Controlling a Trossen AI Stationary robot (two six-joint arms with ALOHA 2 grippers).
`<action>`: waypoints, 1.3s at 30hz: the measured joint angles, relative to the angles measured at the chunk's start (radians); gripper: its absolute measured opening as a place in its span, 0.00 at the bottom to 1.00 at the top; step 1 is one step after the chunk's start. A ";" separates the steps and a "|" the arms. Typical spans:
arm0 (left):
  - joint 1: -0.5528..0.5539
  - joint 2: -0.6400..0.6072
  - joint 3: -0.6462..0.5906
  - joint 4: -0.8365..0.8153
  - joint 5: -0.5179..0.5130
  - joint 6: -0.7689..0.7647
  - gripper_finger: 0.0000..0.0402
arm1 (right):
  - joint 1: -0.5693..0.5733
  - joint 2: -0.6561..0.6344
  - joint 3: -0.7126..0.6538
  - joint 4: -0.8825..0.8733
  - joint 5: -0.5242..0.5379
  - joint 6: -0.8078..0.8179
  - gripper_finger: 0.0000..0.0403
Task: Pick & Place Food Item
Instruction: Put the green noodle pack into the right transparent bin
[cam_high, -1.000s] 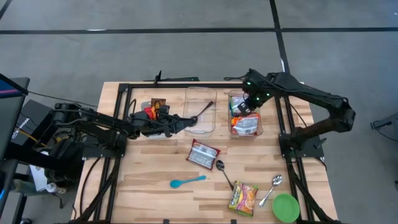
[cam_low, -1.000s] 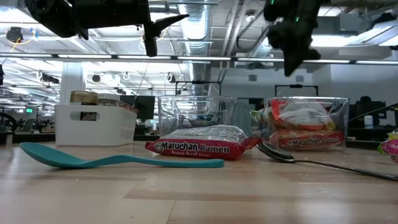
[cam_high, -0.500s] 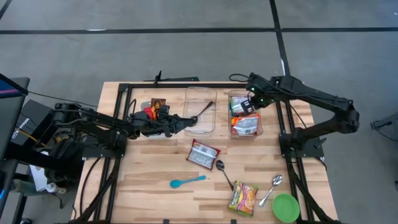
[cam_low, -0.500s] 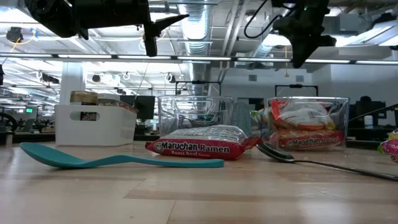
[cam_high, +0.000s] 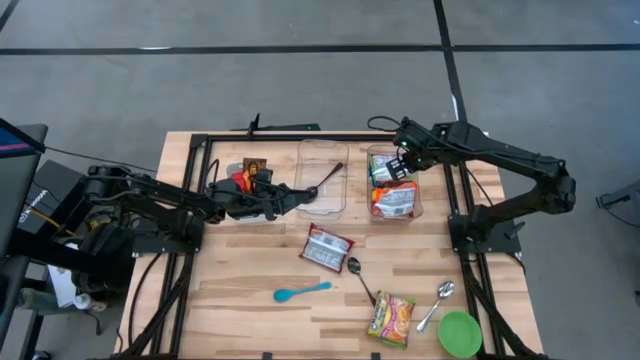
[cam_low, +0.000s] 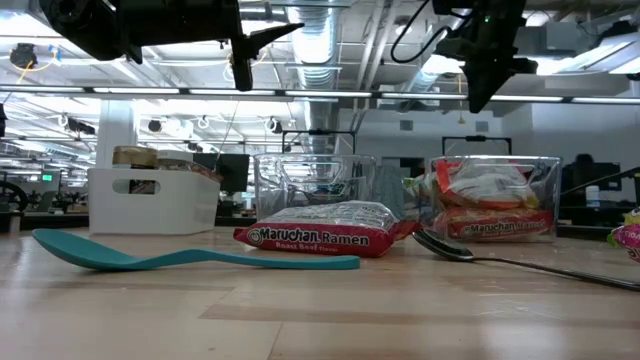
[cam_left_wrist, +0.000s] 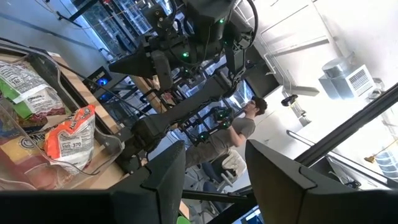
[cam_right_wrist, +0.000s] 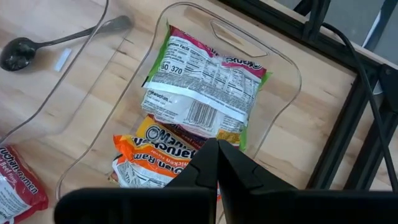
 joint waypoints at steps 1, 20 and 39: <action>0.000 0.000 0.000 0.000 0.000 0.000 0.41 | 0.000 0.000 0.000 0.000 0.000 0.000 0.00; 0.000 0.000 0.000 0.000 0.000 0.000 0.41 | 0.000 0.000 0.000 0.028 0.016 -0.008 0.00; 0.000 0.000 0.000 0.000 0.000 -0.006 0.41 | 0.058 0.000 0.000 0.036 -0.009 -0.145 0.00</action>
